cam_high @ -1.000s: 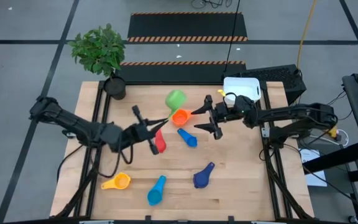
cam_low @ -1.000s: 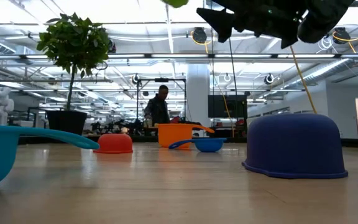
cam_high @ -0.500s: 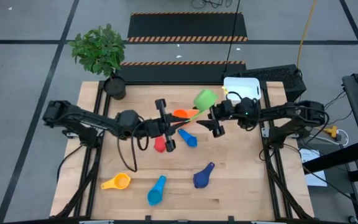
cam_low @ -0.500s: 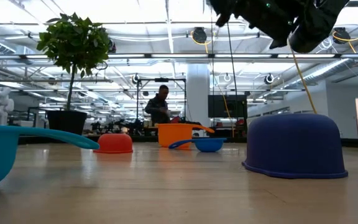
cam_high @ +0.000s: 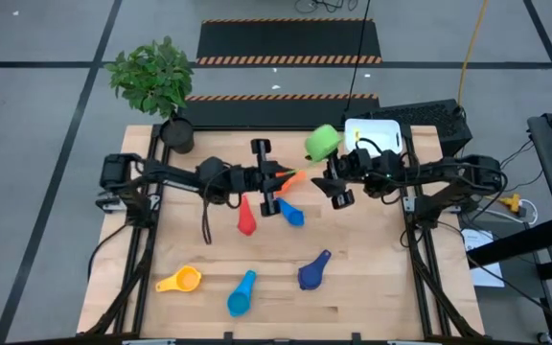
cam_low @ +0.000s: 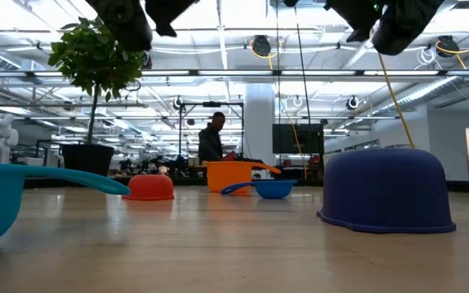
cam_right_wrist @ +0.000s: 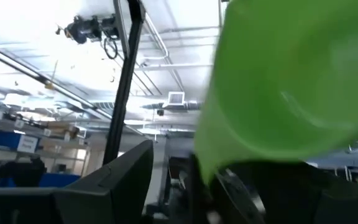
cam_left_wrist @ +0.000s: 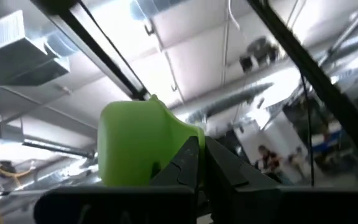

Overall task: Nest measuring cups in basket
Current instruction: Stack the green measuring cup into the orange measuring cup

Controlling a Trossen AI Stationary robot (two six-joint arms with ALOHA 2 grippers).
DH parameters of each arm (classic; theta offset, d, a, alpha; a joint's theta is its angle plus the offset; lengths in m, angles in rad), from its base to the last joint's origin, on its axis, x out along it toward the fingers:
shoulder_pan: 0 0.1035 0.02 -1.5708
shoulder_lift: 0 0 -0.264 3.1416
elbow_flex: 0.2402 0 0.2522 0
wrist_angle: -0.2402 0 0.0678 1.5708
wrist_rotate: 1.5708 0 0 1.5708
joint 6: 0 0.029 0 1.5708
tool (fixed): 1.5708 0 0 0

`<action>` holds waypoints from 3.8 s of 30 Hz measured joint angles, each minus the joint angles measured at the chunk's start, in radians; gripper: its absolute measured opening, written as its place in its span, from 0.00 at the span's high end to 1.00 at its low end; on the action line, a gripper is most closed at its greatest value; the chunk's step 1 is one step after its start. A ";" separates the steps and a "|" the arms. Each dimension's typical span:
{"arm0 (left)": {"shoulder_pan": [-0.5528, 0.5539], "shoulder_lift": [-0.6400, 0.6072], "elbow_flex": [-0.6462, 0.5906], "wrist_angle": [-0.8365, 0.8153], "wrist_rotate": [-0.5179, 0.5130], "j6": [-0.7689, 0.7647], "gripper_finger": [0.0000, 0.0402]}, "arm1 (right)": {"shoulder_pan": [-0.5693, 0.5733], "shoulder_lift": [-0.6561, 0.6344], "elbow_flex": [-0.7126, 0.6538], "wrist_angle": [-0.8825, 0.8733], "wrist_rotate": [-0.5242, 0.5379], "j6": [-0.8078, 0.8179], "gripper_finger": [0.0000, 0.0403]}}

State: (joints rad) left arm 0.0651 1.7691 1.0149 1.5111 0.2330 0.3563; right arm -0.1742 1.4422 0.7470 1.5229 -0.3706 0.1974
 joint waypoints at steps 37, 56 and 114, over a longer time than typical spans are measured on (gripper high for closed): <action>-0.063 -0.148 0.003 -0.588 -0.268 -0.021 0.36 | 0.015 -0.206 0.030 -0.547 -0.025 -0.062 1.00; -0.077 -0.397 0.003 -1.408 -0.419 -0.271 0.46 | 0.067 -0.326 -0.065 -1.383 0.135 -0.039 1.00; 0.044 -0.008 0.630 -1.913 0.031 -0.391 0.41 | 0.187 -0.217 -0.184 -1.252 0.293 0.105 1.00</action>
State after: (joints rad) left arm 0.1095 1.7607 1.6444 -0.4022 0.2640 -0.0350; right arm 0.0132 1.2255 0.5629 0.2706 -0.0780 0.3023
